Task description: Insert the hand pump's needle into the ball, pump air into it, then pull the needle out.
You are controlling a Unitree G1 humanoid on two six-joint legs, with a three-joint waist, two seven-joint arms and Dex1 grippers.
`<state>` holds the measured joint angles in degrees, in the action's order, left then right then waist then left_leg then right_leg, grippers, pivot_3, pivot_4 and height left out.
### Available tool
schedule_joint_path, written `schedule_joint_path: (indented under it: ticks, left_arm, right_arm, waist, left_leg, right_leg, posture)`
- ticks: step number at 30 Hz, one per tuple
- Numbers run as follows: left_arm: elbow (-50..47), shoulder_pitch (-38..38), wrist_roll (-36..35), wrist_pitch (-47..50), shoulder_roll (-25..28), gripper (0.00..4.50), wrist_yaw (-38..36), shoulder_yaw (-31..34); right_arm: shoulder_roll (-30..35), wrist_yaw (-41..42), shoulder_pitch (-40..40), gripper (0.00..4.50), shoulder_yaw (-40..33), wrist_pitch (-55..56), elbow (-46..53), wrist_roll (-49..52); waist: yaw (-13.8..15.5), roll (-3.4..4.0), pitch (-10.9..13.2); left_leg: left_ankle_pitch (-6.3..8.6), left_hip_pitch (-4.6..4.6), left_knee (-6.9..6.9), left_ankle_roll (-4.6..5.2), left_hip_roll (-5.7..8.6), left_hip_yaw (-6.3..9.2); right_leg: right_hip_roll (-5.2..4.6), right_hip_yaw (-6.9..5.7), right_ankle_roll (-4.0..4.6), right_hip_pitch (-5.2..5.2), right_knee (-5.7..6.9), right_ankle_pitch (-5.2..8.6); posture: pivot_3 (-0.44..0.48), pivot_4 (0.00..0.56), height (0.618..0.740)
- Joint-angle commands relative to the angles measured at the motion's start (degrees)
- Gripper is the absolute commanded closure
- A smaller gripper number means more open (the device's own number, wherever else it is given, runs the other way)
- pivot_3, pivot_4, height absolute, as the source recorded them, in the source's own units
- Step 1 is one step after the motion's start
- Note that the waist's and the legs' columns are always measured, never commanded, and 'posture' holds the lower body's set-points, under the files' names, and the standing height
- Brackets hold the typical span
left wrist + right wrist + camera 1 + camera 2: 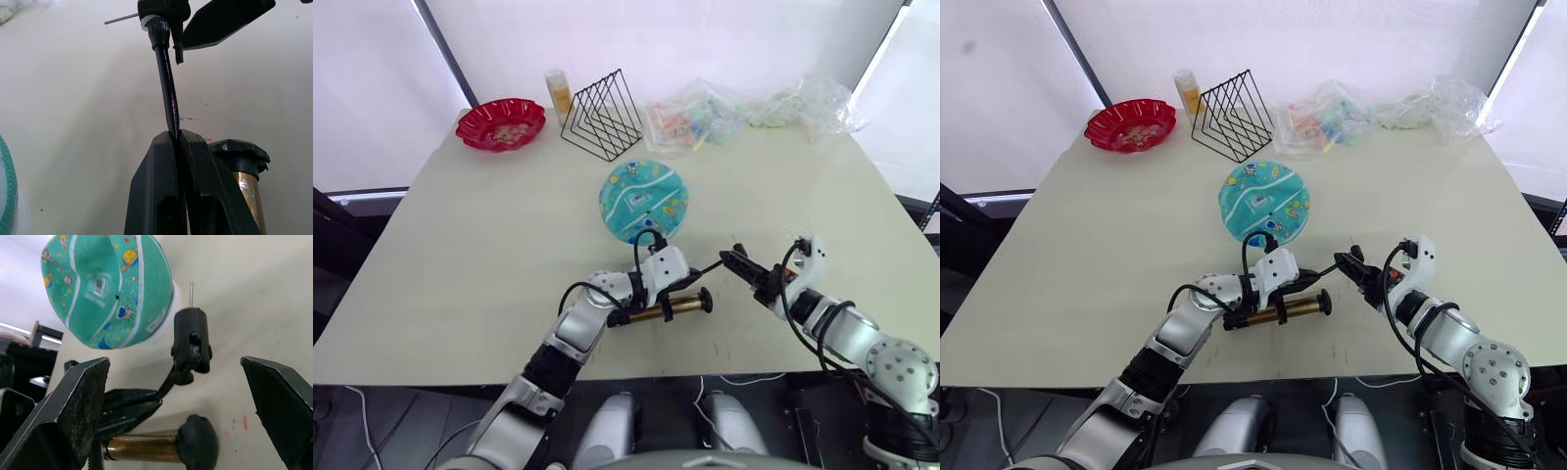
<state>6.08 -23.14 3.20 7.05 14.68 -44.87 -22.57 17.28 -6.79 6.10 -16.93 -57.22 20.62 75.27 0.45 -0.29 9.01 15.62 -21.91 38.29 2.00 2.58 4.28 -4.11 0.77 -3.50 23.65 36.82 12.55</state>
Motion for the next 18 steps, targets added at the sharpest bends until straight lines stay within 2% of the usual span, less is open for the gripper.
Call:
schedule_joint_path:
  ticks: [1,13,14,15,18]
  left_arm:
    - [-1.7,-0.2,-0.4,-1.7,-0.1,4.46,-0.3,-0.1]
    - [-0.8,-0.3,-0.2,-2.8,0.3,4.46,-1.3,-0.6]
    - [-0.8,-0.3,-0.2,-2.8,0.3,4.5,-1.4,-0.6]
    - [-0.7,-0.3,-0.2,-2.9,0.4,4.5,-1.4,-0.6]
    - [-0.9,-0.3,-0.2,-2.8,0.4,4.5,-1.5,-0.6]
  right_arm:
    - [0.8,-1.2,0.8,0.0,-1.8,0.5,0.2,3.4]
    - [1.8,-3.9,0.3,0.0,-1.1,1.3,-0.6,5.8]
    - [1.9,-4.0,0.2,0.51,-1.0,1.4,-0.6,6.0]
    - [2.0,-4.1,0.2,0.7,-1.0,1.4,-0.7,6.1]
    - [2.9,-3.9,-0.1,2.11,-0.6,1.1,-0.6,5.9]
  waist:
    - [0.0,0.0,0.0]
    - [-0.9,0.0,0.0]
    - [-0.9,0.0,0.0]
    - [-1.0,0.0,0.0]
    - [-1.1,0.0,0.0]
  left_leg:
    - [0.0,0.0,0.0,0.0,0.0,0.0]
    - [0.01,-0.01,0.0,0.01,-0.01,0.01]
    - [0.01,-0.01,0.0,0.01,-0.01,0.01]
    - [0.01,0.0,-0.01,0.01,-0.01,0.01]
    - [0.01,0.0,-0.01,0.02,-0.01,0.01]
  right_leg:
    - [0.0,0.0,0.0,0.0,0.0,0.0]
    - [0.01,-0.01,0.0,0.0,0.0,0.0]
    - [0.01,-0.01,0.0,0.0,0.0,0.0]
    - [0.01,-0.01,0.0,0.0,0.0,0.0]
    - [0.01,-0.01,0.0,0.0,0.0,0.0]
  posture:
    - [0.0,0.15,0.74]
    - [0.0,0.15,0.74]
    - [0.0,0.15,0.74]
    - [0.0,0.15,0.74]
    - [0.0,0.15,0.74]
